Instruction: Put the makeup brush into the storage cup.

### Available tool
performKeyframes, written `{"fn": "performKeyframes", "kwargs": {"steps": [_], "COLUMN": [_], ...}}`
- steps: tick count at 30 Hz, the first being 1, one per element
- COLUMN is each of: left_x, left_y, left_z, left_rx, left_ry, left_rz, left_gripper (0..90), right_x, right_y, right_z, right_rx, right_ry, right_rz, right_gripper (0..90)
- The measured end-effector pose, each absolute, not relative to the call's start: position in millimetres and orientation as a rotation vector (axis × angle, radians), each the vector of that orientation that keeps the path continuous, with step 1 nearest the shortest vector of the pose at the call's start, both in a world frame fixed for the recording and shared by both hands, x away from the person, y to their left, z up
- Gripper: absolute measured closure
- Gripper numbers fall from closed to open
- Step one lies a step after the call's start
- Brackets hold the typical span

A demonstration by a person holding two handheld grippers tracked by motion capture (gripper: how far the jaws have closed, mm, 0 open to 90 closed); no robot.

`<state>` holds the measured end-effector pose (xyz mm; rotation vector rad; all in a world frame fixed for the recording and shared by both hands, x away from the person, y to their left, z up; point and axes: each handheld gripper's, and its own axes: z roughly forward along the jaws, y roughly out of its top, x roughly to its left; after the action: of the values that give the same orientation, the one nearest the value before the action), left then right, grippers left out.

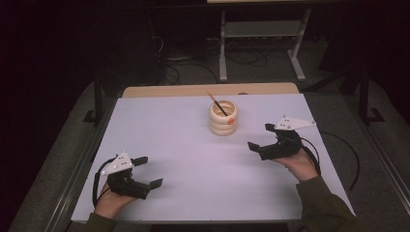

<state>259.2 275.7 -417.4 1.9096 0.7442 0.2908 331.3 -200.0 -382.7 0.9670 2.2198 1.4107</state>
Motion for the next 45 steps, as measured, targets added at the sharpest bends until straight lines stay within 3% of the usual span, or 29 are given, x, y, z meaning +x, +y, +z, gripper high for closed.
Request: {"fn": "performKeyframes", "kwargs": {"steps": [45], "left_x": [258.4], "left_y": [278.1], "left_z": [-416.7], "left_rx": [1.914], "left_ry": [0.750], "left_rz": [0.290], "left_gripper": [0.3], "right_x": [263.8], "right_y": [-246.7], "right_z": [-412.1], "right_rx": [1.019], "right_ry": [2.225], "right_rz": [1.348], "right_gripper": [2.1]}}
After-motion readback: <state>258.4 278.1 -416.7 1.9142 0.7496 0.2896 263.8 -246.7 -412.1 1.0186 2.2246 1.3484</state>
